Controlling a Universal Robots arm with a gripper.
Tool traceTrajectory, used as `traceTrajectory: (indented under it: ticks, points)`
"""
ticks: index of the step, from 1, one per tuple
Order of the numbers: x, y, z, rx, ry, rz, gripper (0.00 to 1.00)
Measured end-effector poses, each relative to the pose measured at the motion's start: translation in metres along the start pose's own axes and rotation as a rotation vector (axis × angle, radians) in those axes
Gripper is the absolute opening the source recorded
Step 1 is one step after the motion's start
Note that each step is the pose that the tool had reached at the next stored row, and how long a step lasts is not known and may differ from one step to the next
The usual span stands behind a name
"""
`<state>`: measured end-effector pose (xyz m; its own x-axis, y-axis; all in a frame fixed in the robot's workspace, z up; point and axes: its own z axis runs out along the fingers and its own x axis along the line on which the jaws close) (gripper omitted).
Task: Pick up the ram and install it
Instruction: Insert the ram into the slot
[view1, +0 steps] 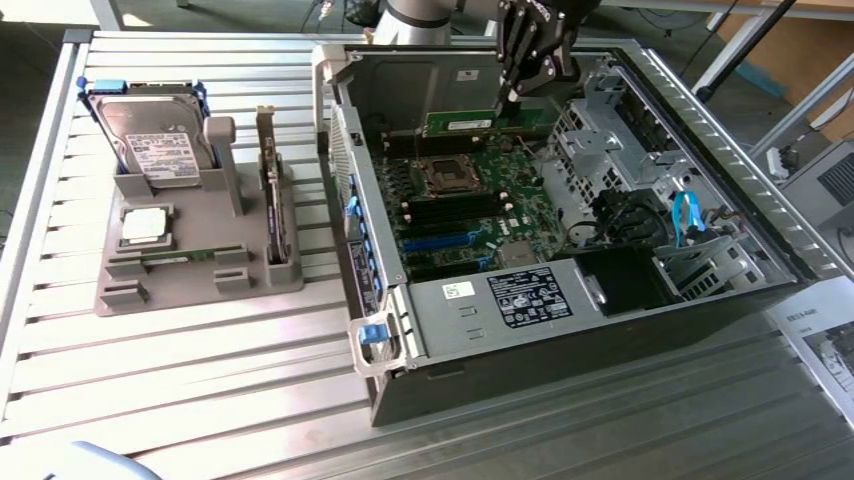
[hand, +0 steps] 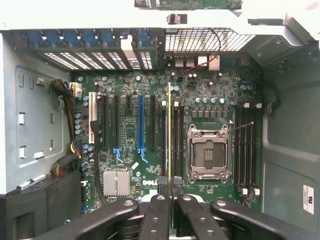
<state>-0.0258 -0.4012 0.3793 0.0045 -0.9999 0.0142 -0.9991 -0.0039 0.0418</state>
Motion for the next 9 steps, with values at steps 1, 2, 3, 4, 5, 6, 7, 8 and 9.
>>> traceTrajectory:
  ticks: [1, 2, 3, 4, 5, 6, 7, 8, 9]
  points:
    - [0.0, 0.0, 0.0, 0.0, 0.0, 0.0, 0.12]
    - [0.0, 0.0, 0.0001, 0.0, -0.0001, 0.0, 0.12]
    - [-0.0001, 0.0, 0.0007, 0.0001, -0.0004, 0.0, 0.12]
    - [-0.0001, -0.0001, 0.0016, 0.0001, -0.0006, 0.0, 0.12]
    - [0.0, -0.0001, 0.0029, 0.0, -0.0006, 0.0, 0.12]
    - [-0.0001, -0.0002, 0.0045, 0.0, -0.0005, 0.0, 0.12]
    - [-0.0001, -0.0002, 0.0059, 0.0, -0.0005, 0.0, 0.12]
    - [-0.0001, -0.0003, 0.0077, 0.0, -0.0005, 0.0, 0.12]
    - [-0.0001, -0.0004, 0.0097, 0.0, -0.0006, 0.0, 0.12]
